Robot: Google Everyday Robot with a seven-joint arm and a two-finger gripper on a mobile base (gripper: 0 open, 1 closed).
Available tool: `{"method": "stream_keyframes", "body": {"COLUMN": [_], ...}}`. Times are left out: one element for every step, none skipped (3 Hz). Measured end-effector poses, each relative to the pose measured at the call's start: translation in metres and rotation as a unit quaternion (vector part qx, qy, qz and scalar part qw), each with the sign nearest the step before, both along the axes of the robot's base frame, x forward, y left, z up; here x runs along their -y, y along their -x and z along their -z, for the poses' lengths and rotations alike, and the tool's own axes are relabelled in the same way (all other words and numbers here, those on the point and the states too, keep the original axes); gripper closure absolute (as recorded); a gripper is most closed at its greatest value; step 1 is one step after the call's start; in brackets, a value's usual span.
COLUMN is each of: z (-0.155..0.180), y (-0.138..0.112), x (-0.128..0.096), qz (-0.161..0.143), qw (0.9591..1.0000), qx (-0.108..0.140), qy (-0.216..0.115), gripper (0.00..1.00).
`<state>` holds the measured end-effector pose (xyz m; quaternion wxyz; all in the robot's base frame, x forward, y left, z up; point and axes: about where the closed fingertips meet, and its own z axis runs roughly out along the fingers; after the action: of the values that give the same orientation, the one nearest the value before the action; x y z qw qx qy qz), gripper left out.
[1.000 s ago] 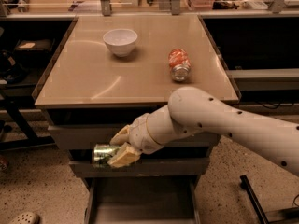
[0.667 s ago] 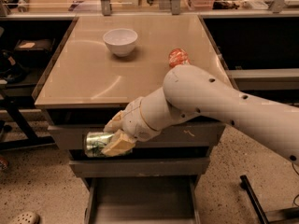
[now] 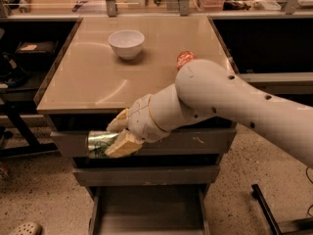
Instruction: Pick green can from bottom drawer and place on counter
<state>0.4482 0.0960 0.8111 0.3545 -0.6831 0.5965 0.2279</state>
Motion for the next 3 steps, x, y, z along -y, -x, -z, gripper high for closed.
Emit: {"method": "stream_keyframes", "body": {"z": [-0.048, -0.091, -0.115], "y": [-0.007, -0.028, -0.061], "x": [0.000, 0.001, -0.001], "qz": [-0.006, -0.004, -0.002], "qw": [0.9992, 0.9978, 0.9966], "qx": [0.038, 0.066, 0.081], "qy": [-0.004, 0.008, 0.015], "gripper": [1.00, 1.00, 1.00]}}
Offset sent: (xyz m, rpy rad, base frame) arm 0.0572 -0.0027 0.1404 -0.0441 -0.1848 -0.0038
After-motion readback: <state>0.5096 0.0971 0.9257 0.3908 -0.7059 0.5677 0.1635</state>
